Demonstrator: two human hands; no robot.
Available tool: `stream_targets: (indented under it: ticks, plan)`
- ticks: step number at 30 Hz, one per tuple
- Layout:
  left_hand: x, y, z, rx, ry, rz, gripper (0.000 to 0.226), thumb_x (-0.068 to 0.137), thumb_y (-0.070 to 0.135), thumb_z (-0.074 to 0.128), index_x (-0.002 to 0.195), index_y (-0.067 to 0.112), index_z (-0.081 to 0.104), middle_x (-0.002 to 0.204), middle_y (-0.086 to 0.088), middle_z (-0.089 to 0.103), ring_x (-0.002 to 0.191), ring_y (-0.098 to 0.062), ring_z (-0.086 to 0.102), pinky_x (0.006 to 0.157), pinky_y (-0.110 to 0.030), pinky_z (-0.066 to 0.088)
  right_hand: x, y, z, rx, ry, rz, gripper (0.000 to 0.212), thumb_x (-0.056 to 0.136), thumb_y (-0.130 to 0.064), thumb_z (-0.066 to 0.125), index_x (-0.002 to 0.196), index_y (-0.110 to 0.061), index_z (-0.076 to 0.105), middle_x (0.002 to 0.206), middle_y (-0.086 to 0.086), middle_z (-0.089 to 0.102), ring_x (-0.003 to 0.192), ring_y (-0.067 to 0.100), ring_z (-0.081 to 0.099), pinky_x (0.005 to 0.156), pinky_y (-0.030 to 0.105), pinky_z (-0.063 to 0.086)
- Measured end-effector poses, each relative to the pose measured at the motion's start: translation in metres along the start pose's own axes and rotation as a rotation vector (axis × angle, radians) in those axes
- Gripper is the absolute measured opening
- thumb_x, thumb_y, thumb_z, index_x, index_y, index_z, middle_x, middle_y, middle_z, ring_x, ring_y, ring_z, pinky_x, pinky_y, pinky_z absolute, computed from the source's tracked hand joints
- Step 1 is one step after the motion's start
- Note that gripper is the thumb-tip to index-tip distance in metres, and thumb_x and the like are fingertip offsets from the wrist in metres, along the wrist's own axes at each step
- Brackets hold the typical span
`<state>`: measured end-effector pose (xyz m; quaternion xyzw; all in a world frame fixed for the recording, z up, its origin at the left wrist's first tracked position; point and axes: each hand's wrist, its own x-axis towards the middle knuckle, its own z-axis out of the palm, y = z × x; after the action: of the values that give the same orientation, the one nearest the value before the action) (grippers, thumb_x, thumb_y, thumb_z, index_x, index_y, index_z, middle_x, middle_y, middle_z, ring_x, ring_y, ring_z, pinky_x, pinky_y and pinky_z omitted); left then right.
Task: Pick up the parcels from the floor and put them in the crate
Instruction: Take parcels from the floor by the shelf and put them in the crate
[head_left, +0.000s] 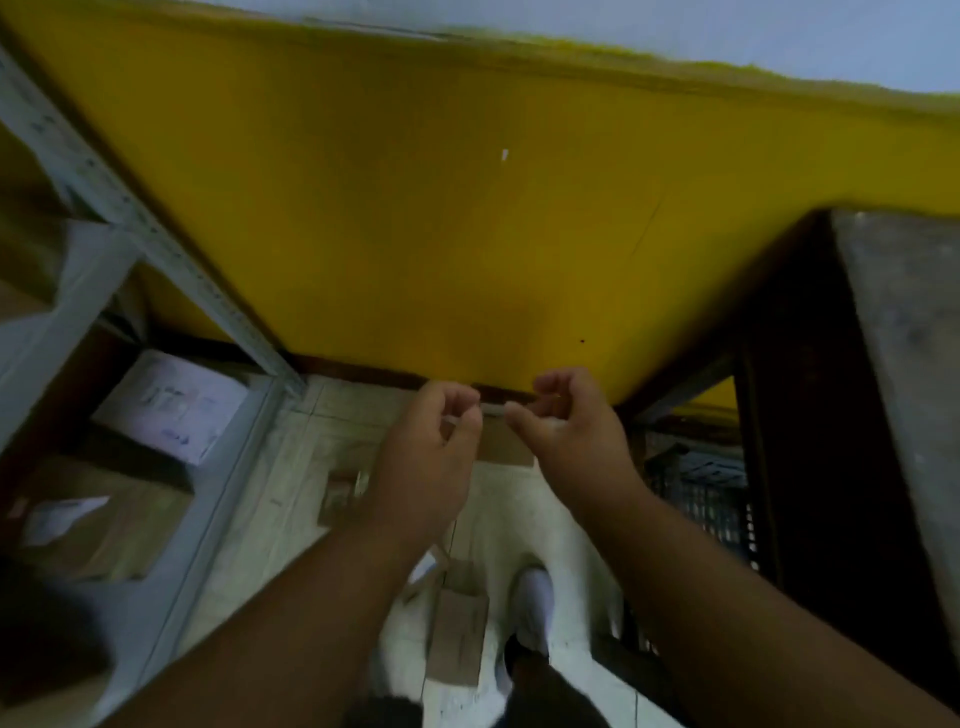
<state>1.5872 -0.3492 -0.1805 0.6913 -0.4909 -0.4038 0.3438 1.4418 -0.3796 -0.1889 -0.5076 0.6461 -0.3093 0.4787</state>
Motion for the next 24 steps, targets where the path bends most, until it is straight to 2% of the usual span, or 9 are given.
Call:
stream_targets:
  ticks: [2,6,10,12,15,17,20,22,24]
  plan:
    - [0.049,-0.029,0.023,-0.011,-0.039,-0.041,0.009,0.1,0.027,0.053,0.107,0.028,0.059,0.094,0.007,0.064,0.087,-0.009,0.062,0.065,-0.024,0.046,0.042,0.03,0.015,-0.02,0.02,0.051,0.037,0.087,-0.026,0.077,0.116,-0.021,0.055,0.098,-0.004,0.062,0.076,-0.006,0.061,0.056,0.008,0.047]
    - [0.136,-0.105,0.081,-0.015,-0.092,-0.064,0.011,0.1,0.031,0.051,0.109,0.032,0.057,0.105,0.009,0.064,0.097,-0.009,0.061,0.072,-0.025,0.046,0.116,0.117,0.054,-0.077,0.089,0.129,0.039,0.085,-0.032,0.077,0.117,-0.026,0.056,0.113,-0.01,0.06,0.097,0.004,0.061,0.074,0.029,0.057]
    - [0.19,-0.205,0.14,0.04,-0.182,-0.118,0.011,0.099,0.031,0.053,0.109,0.032,0.058,0.104,0.01,0.064,0.087,-0.009,0.059,0.063,-0.025,0.043,0.176,0.22,0.088,-0.134,0.086,0.211,0.029,0.086,-0.03,0.076,0.108,-0.027,0.057,0.103,-0.01,0.062,0.082,0.001,0.06,0.061,0.019,0.051]
    - [0.21,-0.272,0.17,0.088,-0.212,-0.185,0.012,0.099,0.029,0.054,0.11,0.031,0.059,0.104,0.009,0.063,0.089,-0.009,0.059,0.068,-0.029,0.047,0.204,0.284,0.108,-0.147,0.076,0.273,0.031,0.088,-0.031,0.074,0.112,-0.026,0.057,0.107,-0.007,0.061,0.087,0.005,0.06,0.065,0.022,0.05]
    - [0.227,-0.368,0.21,0.09,-0.243,-0.323,0.014,0.099,0.026,0.055,0.111,0.029,0.059,0.106,0.009,0.062,0.09,-0.009,0.06,0.067,-0.025,0.046,0.233,0.375,0.137,-0.187,0.074,0.334,0.037,0.089,-0.033,0.073,0.12,-0.024,0.055,0.113,-0.007,0.055,0.098,0.013,0.059,0.082,0.03,0.051]
    - [0.233,-0.423,0.234,0.079,-0.241,-0.387,0.016,0.099,0.026,0.055,0.114,0.028,0.059,0.112,0.007,0.063,0.096,-0.012,0.063,0.076,-0.03,0.052,0.242,0.429,0.155,-0.181,0.072,0.395,0.038,0.089,-0.032,0.073,0.121,-0.023,0.056,0.112,-0.007,0.054,0.102,0.017,0.06,0.088,0.035,0.053]
    - [0.251,-0.484,0.266,0.147,-0.247,-0.413,0.025,0.098,0.029,0.055,0.123,0.025,0.055,0.121,0.006,0.062,0.101,-0.014,0.062,0.087,-0.038,0.055,0.26,0.494,0.177,-0.183,0.046,0.448,0.038,0.089,-0.031,0.073,0.121,-0.022,0.056,0.115,-0.005,0.055,0.103,0.02,0.061,0.087,0.036,0.054]
    - [0.268,-0.512,0.285,0.196,-0.276,-0.443,0.032,0.099,0.033,0.054,0.13,0.025,0.051,0.125,0.006,0.059,0.093,-0.011,0.061,0.074,-0.031,0.056,0.278,0.528,0.189,-0.173,0.052,0.469,0.041,0.089,-0.031,0.072,0.125,-0.02,0.055,0.119,-0.002,0.056,0.101,0.022,0.062,0.086,0.038,0.057]
    - [0.288,-0.532,0.301,0.235,-0.271,-0.486,0.043,0.1,0.033,0.053,0.141,0.025,0.042,0.124,0.011,0.052,0.073,-0.002,0.054,0.05,-0.019,0.05,0.301,0.555,0.199,-0.164,0.053,0.497,0.049,0.09,-0.029,0.072,0.133,-0.018,0.051,0.123,-0.001,0.054,0.102,0.02,0.061,0.081,0.032,0.055]
